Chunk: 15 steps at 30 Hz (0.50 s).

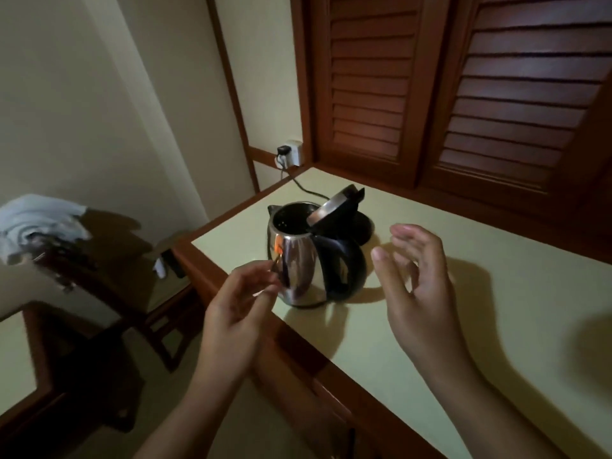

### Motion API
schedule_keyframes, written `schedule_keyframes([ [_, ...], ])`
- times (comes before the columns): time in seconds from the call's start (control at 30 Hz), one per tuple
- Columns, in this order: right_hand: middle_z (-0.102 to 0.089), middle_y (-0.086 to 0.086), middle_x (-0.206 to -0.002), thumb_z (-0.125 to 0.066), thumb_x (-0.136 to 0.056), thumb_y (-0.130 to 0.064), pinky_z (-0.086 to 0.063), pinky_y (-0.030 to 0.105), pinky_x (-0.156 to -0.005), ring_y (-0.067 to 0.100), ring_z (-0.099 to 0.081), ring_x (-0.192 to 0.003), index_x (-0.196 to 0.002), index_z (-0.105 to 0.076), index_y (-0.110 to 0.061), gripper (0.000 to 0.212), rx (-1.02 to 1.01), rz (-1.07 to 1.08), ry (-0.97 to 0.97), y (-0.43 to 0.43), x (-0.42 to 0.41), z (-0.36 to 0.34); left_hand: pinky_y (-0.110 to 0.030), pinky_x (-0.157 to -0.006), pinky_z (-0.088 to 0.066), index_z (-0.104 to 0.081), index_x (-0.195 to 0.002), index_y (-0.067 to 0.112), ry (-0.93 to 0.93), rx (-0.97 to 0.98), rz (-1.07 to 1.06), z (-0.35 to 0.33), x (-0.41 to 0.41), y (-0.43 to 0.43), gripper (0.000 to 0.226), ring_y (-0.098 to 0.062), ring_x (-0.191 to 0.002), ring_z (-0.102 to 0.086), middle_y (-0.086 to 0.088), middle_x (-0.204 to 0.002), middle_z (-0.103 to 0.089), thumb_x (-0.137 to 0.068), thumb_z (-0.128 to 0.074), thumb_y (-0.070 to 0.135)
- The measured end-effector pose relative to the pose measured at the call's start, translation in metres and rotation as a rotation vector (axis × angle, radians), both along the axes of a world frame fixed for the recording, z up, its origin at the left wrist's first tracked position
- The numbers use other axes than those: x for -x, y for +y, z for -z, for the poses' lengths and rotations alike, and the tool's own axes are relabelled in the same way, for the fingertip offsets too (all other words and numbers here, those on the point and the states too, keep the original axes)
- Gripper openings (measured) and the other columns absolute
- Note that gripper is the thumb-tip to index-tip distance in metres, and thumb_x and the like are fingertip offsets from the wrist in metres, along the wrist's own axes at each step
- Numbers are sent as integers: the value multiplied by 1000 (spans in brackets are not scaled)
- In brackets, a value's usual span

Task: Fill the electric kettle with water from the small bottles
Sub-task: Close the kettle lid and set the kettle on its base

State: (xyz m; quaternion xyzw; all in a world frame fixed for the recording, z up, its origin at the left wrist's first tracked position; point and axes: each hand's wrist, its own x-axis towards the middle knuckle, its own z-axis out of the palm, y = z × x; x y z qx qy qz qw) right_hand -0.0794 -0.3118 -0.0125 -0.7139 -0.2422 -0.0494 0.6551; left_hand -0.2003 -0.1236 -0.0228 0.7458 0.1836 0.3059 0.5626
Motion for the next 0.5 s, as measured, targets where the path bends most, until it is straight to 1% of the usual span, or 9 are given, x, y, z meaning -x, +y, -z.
schedule_keyframes([
  [0.1,-52,-23,-137,-65,-86,-54,-40,18,-100,1,-47,-130,-131,-46,-42,50,18,59,6,26,0,-7,-38,-95,-58,-69,-114,32,-8,-8,-2,-1,-17,42,26,-10,-108,-70,12,-112,-73,-98,-65,12],
  [0.17,-48,-26,-139,-66,-84,-58,-37,21,-102,0,-45,-132,-131,-43,-45,54,9,139,1,42,-3,-10,-41,-97,-57,-68,-114,32,-32,-24,20,-2,-40,67,24,-10,-109,-68,12,-114,-71,-98,-66,13],
  [0.23,-45,-27,-140,-66,-80,-66,-37,23,-102,-1,-44,-132,-131,-41,-48,59,9,261,-13,59,-6,-12,-39,-98,-55,-67,-115,30,-79,-42,82,-3,-65,89,25,-9,-112,-66,11,-115,-69,-99,-66,11],
  [0.3,-46,-28,-138,-63,-76,-71,-40,27,-104,-1,-44,-132,-132,-42,-44,65,11,368,-24,81,-5,-12,-34,-97,-52,-66,-115,31,-108,-47,173,-4,-85,112,26,-9,-114,-64,12,-115,-68,-99,-66,11],
  [0.37,-49,-30,-134,-62,-80,-64,-46,34,-107,1,-48,-131,-131,-44,-40,59,-26,455,-62,104,-2,-10,-30,-96,-50,-66,-114,34,-111,-57,280,-5,-101,133,27,-8,-115,-63,13,-113,-68,-99,-66,12],
  [0.43,-50,-32,-131,-57,-83,-60,-46,32,-108,1,-51,-128,-129,-44,-43,51,-54,552,-90,120,1,-11,-29,-96,-49,-66,-114,32,-116,-57,376,-6,-115,150,25,-9,-115,-63,12,-111,-68,-99,-66,13],
  [0.47,-52,-31,-131,-55,-84,-60,-46,32,-108,2,-52,-128,-129,-45,-42,49,-62,593,-83,126,2,-12,-29,-96,-49,-66,-114,31,-116,-41,414,-5,-120,156,23,-10,-115,-63,12,-111,-68,-99,-66,13],
  [0.5,-53,-29,-130,-54,-86,-59,-46,34,-109,5,-53,-128,-130,-46,-39,49,-68,630,-77,131,3,-12,-29,-96,-50,-66,-114,31,-111,-27,444,-3,-124,161,22,-11,-116,-64,12,-111,-68,-100,-66,14],
])
